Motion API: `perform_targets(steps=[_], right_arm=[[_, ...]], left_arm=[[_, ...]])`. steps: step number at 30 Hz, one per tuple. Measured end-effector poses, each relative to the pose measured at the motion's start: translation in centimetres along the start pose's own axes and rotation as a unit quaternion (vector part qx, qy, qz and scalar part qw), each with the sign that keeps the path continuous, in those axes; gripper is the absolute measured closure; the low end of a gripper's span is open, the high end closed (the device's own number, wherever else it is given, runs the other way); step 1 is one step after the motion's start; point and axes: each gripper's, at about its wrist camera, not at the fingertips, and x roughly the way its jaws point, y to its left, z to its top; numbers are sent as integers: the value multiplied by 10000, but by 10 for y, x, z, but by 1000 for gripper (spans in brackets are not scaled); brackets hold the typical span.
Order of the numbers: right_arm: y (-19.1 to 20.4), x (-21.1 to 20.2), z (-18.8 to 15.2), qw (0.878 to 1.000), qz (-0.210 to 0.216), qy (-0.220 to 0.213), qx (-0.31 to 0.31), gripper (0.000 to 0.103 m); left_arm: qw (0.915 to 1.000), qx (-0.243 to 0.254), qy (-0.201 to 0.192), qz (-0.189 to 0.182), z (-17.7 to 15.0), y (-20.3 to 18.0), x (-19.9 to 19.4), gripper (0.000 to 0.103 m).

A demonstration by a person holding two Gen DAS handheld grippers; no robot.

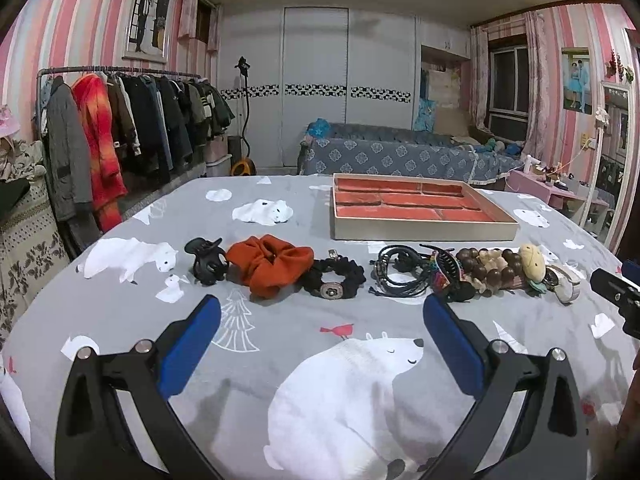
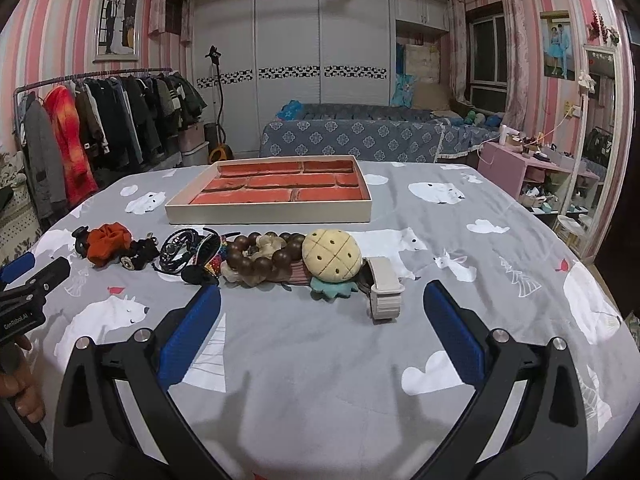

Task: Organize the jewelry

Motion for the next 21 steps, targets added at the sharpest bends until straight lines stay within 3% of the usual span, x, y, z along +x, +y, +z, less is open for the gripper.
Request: perform_targets(steps=[5, 21], right_arm=[[-2, -2, -2, 9999, 64, 2, 78, 4], [-5, -6, -2, 10000, 25, -5, 75, 4]], left_arm=[[9998, -70, 154, -69, -2, 2, 3, 4], [10000, -22, 72, -55, -1, -2, -4, 4]])
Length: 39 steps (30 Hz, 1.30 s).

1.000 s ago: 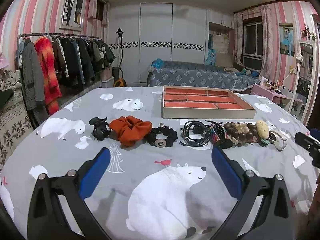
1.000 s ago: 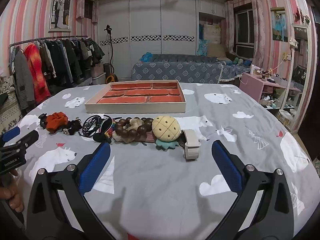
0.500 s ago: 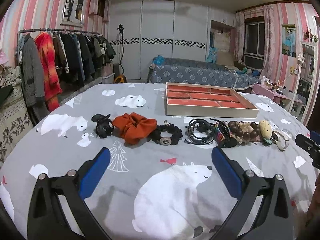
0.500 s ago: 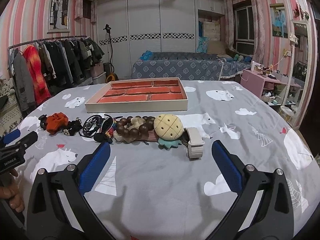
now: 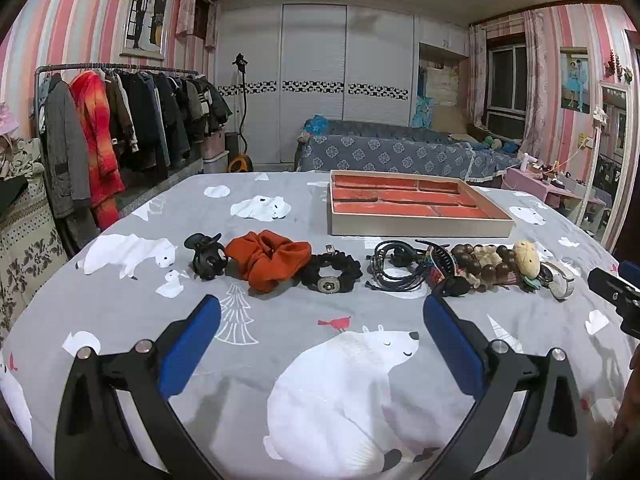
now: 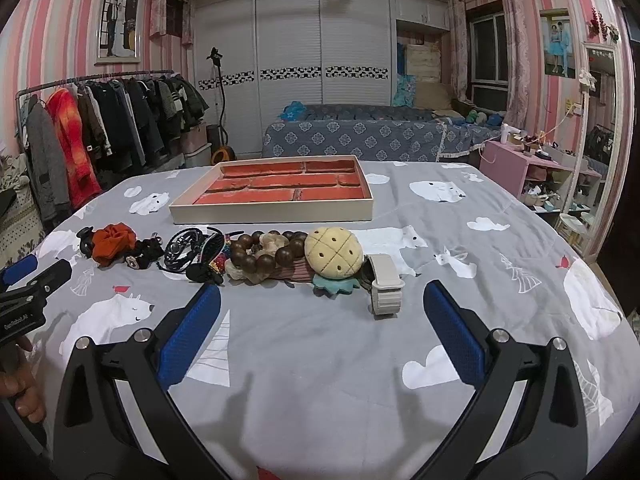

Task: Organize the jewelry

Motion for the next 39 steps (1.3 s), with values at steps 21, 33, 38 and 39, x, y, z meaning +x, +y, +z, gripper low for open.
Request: perform_targets(steps=[21, 33, 38, 39], right_arm=[[-4, 8, 0, 10000, -17, 36, -13, 4], [-4, 6, 3, 10000, -53, -1, -6, 4], [-5, 6, 3, 10000, -43, 7, 2, 4], [-5, 5, 3, 10000, -44, 4, 1, 4]], left_arm=[[9998, 126, 44, -111, 3, -9, 6, 4], [9998, 152, 37, -157, 3, -14, 6, 4], [9997, 221, 16, -120, 2, -17, 6, 4], [9997, 209, 27, -131, 1, -17, 7, 4]])
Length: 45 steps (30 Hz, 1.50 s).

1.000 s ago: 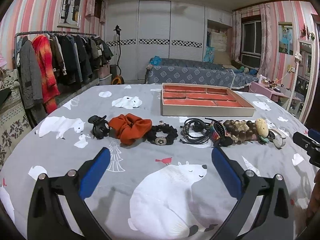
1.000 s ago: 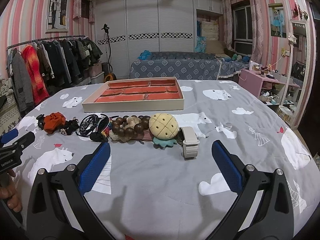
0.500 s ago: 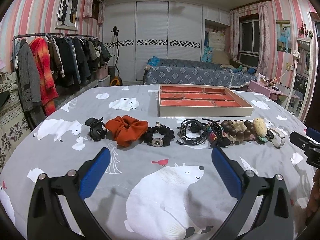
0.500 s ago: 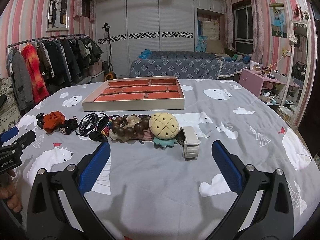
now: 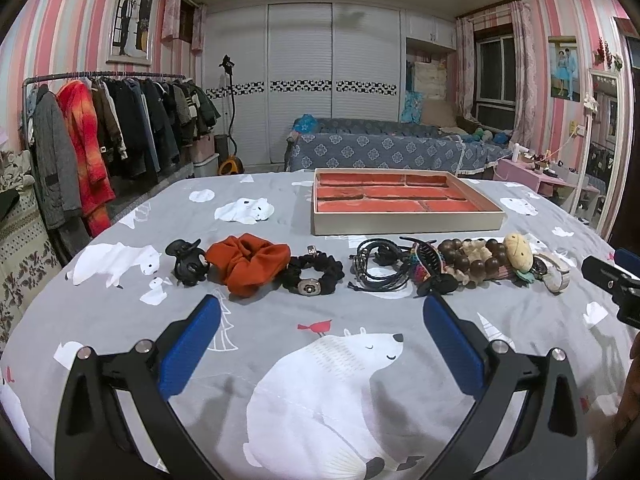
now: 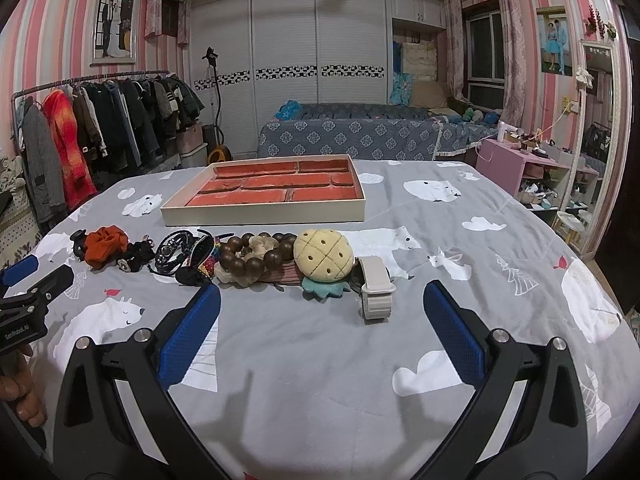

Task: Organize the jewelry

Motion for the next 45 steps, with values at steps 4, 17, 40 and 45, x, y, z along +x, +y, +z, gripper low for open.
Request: perform_targets(steps=[4, 17, 40, 45], right_arm=[[1, -2, 0, 10000, 14, -15, -16, 4], [3, -4, 0, 10000, 14, -18, -16, 4], [4, -8, 2, 10000, 17, -26, -25, 4], [4, -9, 1, 10000, 11, -27, -18, 4]], left_arm=[[10000, -11, -10, -9, 0, 0, 0, 4], [10000, -25, -38, -13, 1, 0, -3, 4], [9999, -77, -66, -6, 1, 2, -8, 4], [9999, -74, -68, -8, 1, 2, -8, 4]])
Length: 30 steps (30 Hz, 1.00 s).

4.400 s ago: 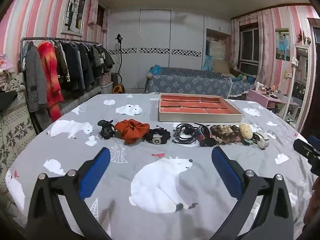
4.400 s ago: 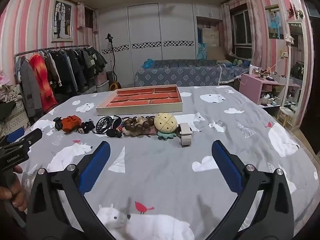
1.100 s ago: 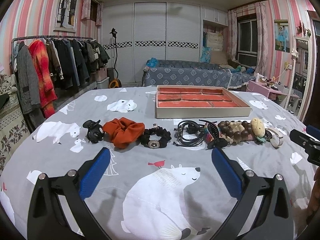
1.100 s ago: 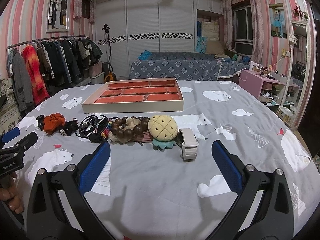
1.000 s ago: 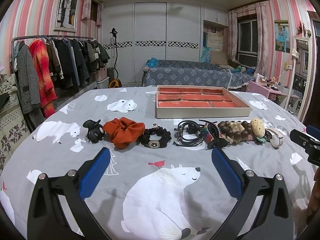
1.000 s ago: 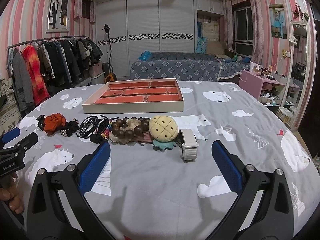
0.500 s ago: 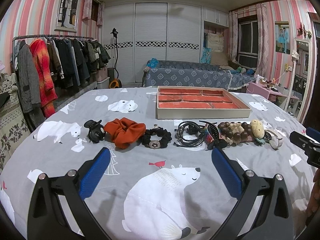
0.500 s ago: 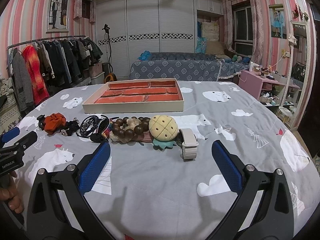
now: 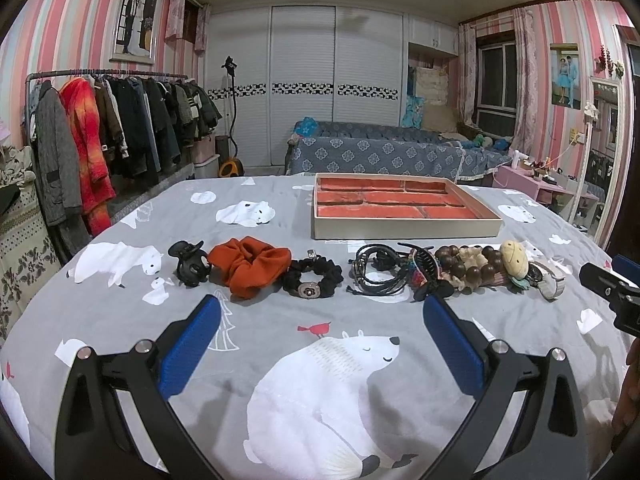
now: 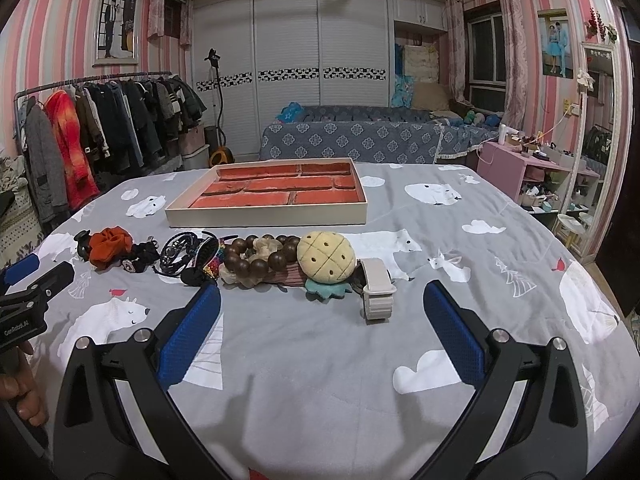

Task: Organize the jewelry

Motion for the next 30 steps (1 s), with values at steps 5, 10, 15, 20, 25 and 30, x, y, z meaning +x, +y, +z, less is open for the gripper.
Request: perform_targets(steps=[5, 10, 15, 20, 25, 30], right_arm=[[-2, 0, 2, 10000, -31, -10, 16, 4], [-3, 0, 2, 10000, -12, 23, 13, 4], [-6, 2, 3, 10000, 3, 43, 10, 4], [-9, 10, 5, 9999, 67, 78, 46, 4], [-15, 17, 15, 10000, 16, -11, 15, 6], [-19, 36, 28, 9999, 63, 3, 83, 7]], left_arm=[[10000, 7, -3, 17, 0, -1, 0, 4], [10000, -17, 56, 27, 1, 0, 5, 4], [10000, -2, 38, 6, 3, -2, 5, 4], [10000, 0, 61, -10, 9, -7, 14, 4], [9999, 22, 95, -68, 20, -13, 27, 4], [9997, 88, 156, -167, 31, -21, 45, 4]])
